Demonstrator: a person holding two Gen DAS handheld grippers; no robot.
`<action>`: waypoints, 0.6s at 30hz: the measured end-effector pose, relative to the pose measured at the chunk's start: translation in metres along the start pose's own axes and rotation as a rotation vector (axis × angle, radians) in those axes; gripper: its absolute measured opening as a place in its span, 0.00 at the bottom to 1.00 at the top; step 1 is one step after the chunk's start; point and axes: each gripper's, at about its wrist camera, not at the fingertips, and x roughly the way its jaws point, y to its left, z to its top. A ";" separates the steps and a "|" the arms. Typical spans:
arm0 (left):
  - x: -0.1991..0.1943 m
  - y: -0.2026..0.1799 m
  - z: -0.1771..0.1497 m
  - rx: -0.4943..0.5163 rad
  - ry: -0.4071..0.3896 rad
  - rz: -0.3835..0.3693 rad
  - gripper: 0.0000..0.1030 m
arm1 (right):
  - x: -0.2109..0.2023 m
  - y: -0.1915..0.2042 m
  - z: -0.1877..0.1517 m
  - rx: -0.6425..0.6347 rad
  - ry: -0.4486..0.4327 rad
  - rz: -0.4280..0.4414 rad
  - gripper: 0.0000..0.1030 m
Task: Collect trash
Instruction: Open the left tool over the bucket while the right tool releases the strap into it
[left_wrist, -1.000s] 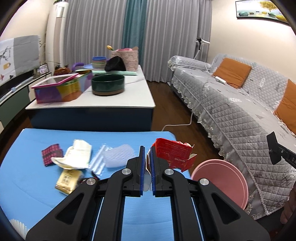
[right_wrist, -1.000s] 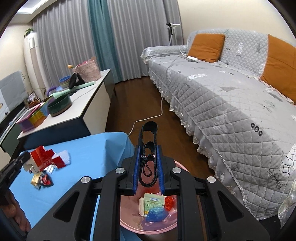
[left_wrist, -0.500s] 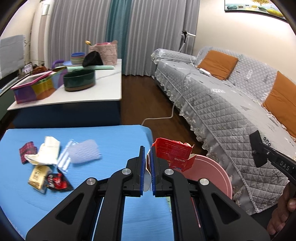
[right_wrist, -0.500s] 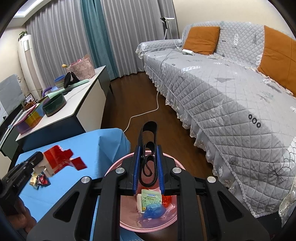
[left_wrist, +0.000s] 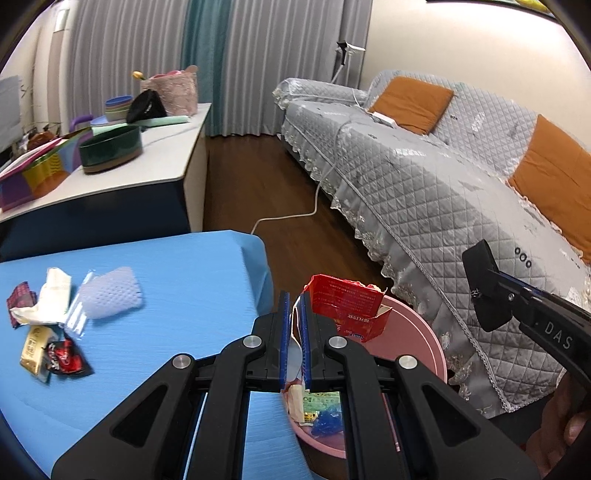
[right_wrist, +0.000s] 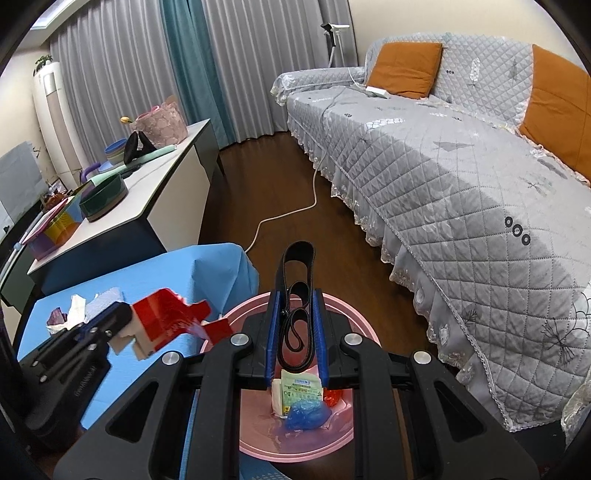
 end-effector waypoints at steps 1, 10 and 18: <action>0.002 -0.002 0.000 0.005 0.003 -0.001 0.05 | 0.001 0.000 0.000 0.000 0.002 -0.001 0.17; 0.023 -0.015 -0.005 0.024 0.043 -0.007 0.05 | 0.012 -0.006 -0.003 0.007 0.030 -0.006 0.17; 0.032 -0.020 -0.006 0.038 0.080 -0.038 0.06 | 0.019 -0.010 -0.005 0.017 0.051 -0.017 0.23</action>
